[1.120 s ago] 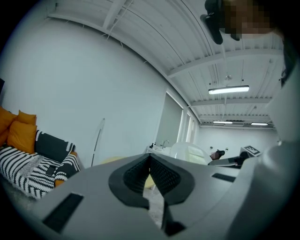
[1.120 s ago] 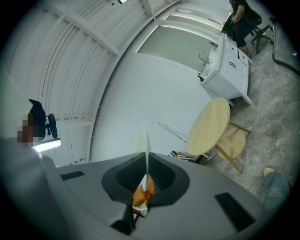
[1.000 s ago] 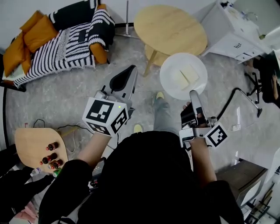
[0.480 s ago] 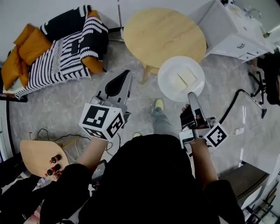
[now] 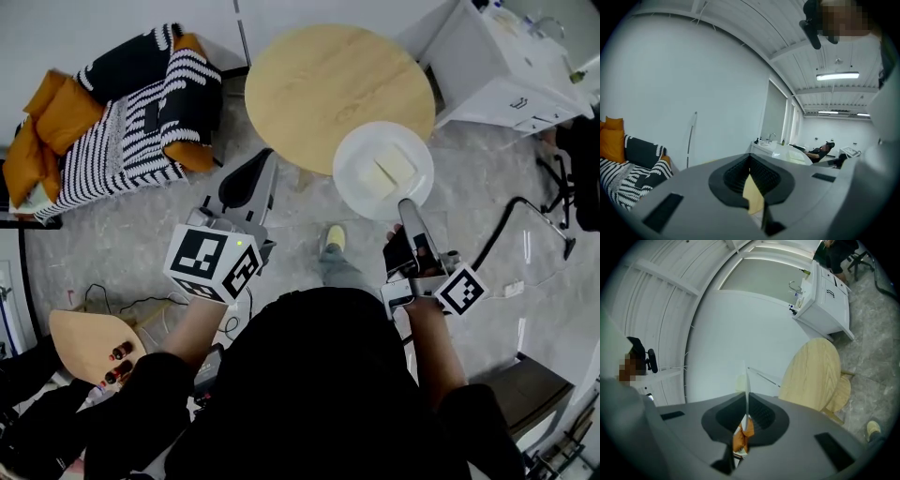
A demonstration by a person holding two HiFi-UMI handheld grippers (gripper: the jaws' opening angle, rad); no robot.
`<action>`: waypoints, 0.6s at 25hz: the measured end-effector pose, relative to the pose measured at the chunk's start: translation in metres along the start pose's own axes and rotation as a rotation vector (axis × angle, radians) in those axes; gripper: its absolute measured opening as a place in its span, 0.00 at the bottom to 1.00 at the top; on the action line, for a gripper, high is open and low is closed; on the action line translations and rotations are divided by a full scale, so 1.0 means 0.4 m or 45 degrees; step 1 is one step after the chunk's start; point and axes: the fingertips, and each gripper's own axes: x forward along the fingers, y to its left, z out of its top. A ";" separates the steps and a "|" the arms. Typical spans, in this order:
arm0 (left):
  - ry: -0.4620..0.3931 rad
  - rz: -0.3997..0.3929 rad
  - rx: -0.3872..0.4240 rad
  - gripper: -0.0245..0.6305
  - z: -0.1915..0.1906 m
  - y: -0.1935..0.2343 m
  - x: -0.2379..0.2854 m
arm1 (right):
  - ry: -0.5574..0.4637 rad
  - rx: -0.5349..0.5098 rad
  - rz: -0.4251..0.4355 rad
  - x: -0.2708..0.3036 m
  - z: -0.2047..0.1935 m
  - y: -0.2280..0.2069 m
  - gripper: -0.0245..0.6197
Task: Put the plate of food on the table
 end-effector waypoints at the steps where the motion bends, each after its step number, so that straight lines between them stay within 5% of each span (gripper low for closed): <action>1: -0.002 0.008 0.002 0.04 0.008 0.003 0.014 | 0.006 0.007 0.004 0.010 0.011 -0.007 0.07; 15: 0.009 0.088 0.032 0.04 0.061 0.011 0.227 | 0.114 0.070 0.038 0.146 0.156 -0.107 0.07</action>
